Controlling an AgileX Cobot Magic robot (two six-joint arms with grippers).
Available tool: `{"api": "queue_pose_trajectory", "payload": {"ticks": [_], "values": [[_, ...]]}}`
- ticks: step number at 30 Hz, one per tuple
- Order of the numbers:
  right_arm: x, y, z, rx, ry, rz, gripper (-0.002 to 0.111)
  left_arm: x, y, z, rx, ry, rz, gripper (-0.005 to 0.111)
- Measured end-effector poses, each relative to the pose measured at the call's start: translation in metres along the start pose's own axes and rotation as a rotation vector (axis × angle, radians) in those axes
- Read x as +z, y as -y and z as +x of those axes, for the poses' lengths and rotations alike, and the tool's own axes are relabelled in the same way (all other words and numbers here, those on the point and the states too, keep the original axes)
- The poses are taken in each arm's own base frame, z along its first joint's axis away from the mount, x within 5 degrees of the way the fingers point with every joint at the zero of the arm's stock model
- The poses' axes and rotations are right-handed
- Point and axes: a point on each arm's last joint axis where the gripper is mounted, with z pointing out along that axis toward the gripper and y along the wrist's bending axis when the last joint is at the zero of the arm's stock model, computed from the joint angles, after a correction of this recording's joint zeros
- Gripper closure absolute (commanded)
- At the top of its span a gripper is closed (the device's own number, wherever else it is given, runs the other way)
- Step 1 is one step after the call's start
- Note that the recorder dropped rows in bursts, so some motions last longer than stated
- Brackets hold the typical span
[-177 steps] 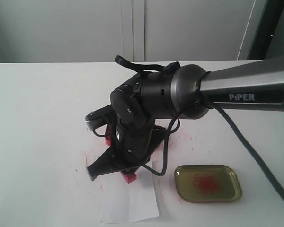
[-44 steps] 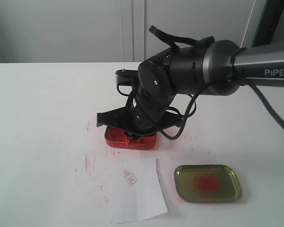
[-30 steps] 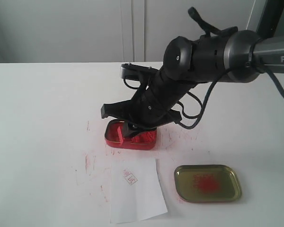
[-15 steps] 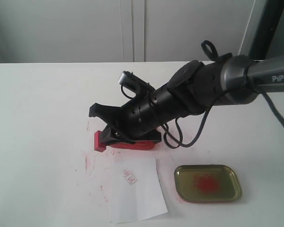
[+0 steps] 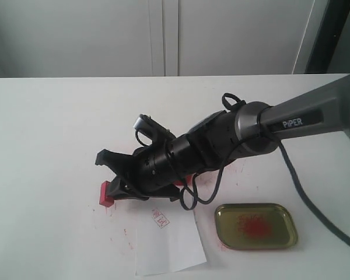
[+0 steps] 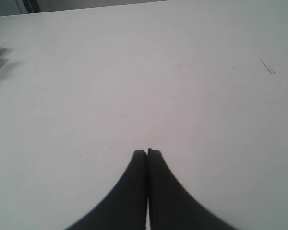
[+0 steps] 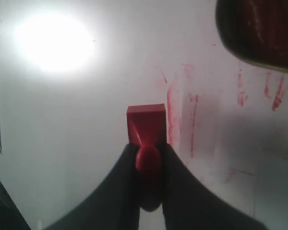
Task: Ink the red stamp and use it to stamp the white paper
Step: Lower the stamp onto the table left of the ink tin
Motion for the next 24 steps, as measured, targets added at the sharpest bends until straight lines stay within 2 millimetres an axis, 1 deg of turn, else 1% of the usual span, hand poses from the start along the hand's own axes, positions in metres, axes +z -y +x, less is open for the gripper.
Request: {"api": "queue_pose_trajectory", "payload": {"ticks": [5, 20, 24], "values": [[0.0047, 0.0065, -0.002, 0.024, 0.025, 0.025, 0.108, 0.0, 0.0, 0.0, 0.0, 0.0, 0.0, 0.107], [0.0045, 0.0077, -0.0045, 0.037, 0.053, 0.037, 0.108, 0.0, 0.0, 0.0, 0.0, 0.0, 0.0, 0.107], [0.0045, 0.0079, -0.0048, 0.044, 0.057, 0.04, 0.104, 0.0, 0.0, 0.0, 0.0, 0.0, 0.0, 0.107]]}}
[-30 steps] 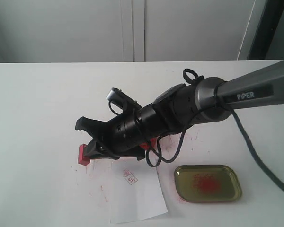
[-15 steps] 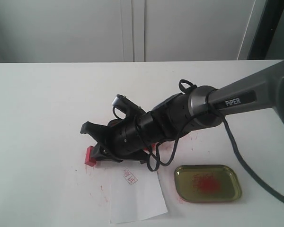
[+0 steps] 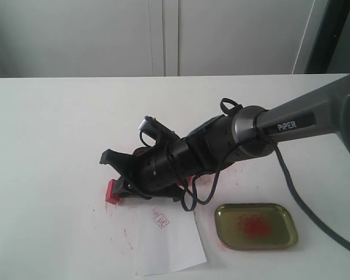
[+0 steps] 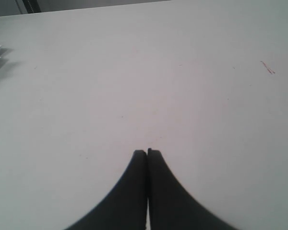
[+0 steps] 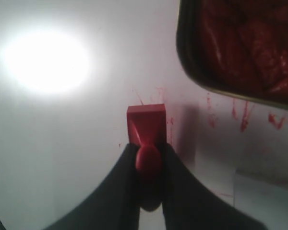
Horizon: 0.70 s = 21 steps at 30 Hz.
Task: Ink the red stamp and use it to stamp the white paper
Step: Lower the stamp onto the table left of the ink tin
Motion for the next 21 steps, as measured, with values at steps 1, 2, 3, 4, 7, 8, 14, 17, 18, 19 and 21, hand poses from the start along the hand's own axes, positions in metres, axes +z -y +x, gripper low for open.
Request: {"api": "queue_pose_trajectory", "payload": {"ticks": [1, 2, 3, 4, 7, 8, 14, 17, 18, 19, 21], "values": [[0.0, 0.0003, -0.0004, 0.004, 0.004, 0.003, 0.104, 0.0, 0.0, 0.0, 0.0, 0.0, 0.0, 0.107], [0.0, 0.0005, -0.0007, 0.017, 0.008, 0.006, 0.103, 0.0, 0.0, 0.0, 0.0, 0.0, 0.0, 0.107], [0.0, 0.0007, -0.001, 0.027, 0.011, 0.008, 0.103, 0.0, 0.0, 0.0, 0.0, 0.0, 0.0, 0.107], [0.0, 0.001, -0.0013, 0.045, 0.015, 0.01, 0.103, 0.0, 0.0, 0.0, 0.0, 0.0, 0.0, 0.107], [0.0, 0.0014, -0.002, 0.068, 0.022, 0.015, 0.103, 0.0, 0.0, 0.0, 0.0, 0.0, 0.0, 0.107], [0.0, 0.0016, -0.0023, 0.081, 0.026, 0.016, 0.103, 0.0, 0.0, 0.0, 0.0, 0.0, 0.0, 0.107], [-0.0001, 0.0018, -0.0028, 0.119, 0.031, 0.019, 0.081, 0.0, 0.0, 0.0, 0.0, 0.0, 0.0, 0.107], [-0.0001, 0.0019, -0.0029, 0.135, 0.033, 0.019, 0.073, 0.0, 0.0, 0.0, 0.0, 0.0, 0.0, 0.107], [-0.0001, 0.0019, -0.0029, 0.142, 0.033, 0.019, 0.071, 0.0, 0.0, 0.0, 0.0, 0.0, 0.0, 0.107], [-0.0001, 0.0019, -0.0029, 0.146, 0.033, 0.019, 0.066, 0.0, 0.0, 0.0, 0.0, 0.0, 0.0, 0.107], [0.0, 0.0027, -0.0025, 0.156, 0.033, 0.023, 0.063, 0.0, 0.0, 0.0, 0.0, 0.0, 0.0, 0.107]]}}
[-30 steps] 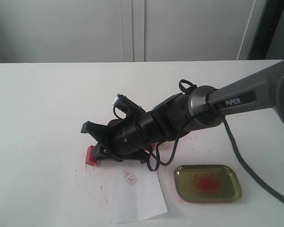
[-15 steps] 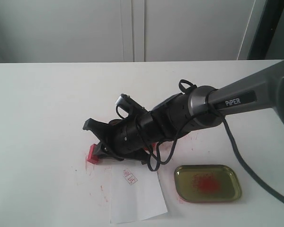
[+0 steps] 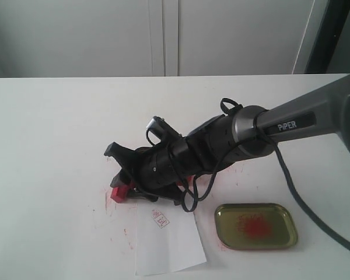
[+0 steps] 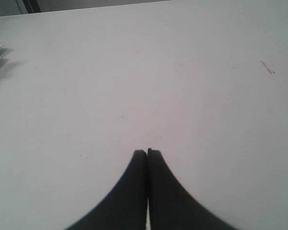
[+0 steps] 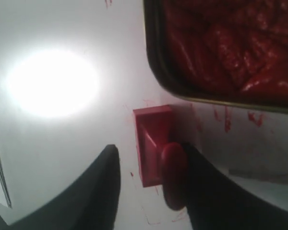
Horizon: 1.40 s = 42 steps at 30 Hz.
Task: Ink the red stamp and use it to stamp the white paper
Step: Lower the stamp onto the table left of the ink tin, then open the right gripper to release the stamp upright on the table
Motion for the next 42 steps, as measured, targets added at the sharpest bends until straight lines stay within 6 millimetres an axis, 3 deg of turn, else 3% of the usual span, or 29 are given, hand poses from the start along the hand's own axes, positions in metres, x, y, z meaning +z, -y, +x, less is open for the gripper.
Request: {"api": "queue_pose_trajectory", "payload": {"ticks": [16, 42], "values": [[-0.028, -0.002, 0.005, 0.015, 0.078, 0.025, 0.063, 0.0, 0.0, 0.0, 0.0, 0.0, 0.0, 0.107], [-0.029, -0.001, 0.004, 0.034, 0.098, 0.033, 0.063, 0.0, 0.0, 0.0, 0.0, 0.0, 0.0, 0.107]]}}
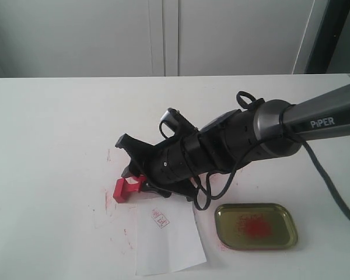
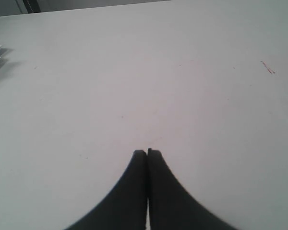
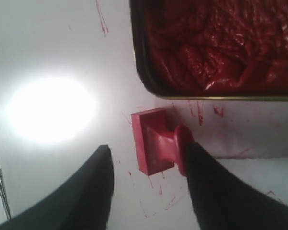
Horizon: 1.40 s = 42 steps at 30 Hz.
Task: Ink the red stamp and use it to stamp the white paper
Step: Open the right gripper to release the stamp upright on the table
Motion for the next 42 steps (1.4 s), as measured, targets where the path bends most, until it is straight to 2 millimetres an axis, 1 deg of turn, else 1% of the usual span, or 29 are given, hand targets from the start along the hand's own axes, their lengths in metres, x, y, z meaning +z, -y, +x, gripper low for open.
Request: {"api": "queue_pose_trajectory", "payload": {"ticks": [5, 10, 13, 19, 25, 32, 38, 42], "values": [[-0.002, -0.002, -0.001, -0.003, 0.007, -0.005, 0.063, 0.0, 0.0, 0.0, 0.0, 0.0, 0.0, 0.107], [-0.013, -0.011, -0.002, -0.013, 0.025, -0.033, 0.063, 0.0, 0.0, 0.0, 0.0, 0.0, 0.0, 0.107], [-0.019, -0.016, -0.003, -0.046, 0.035, -0.043, 0.066, 0.0, 0.0, 0.0, 0.0, 0.0, 0.0, 0.107], [-0.031, -0.021, -0.003, -0.21, 0.047, -0.023, 0.084, 0.0, 0.0, 0.0, 0.0, 0.0, 0.0, 0.107], [-0.038, -0.023, 0.001, -0.361, 0.006, -0.004, 0.108, 0.0, 0.0, 0.0, 0.0, 0.0, 0.0, 0.107], [-0.049, -0.027, 0.004, -0.493, -0.018, 0.007, 0.108, 0.0, 0.0, 0.0, 0.0, 0.0, 0.0, 0.107], [-0.055, -0.027, 0.006, -0.607, -0.054, 0.035, 0.108, 0.0, 0.0, 0.0, 0.0, 0.0, 0.0, 0.107], [-0.061, -0.027, 0.007, -0.715, -0.065, 0.066, 0.108, 0.0, 0.0, 0.0, 0.0, 0.0, 0.0, 0.107]]}}
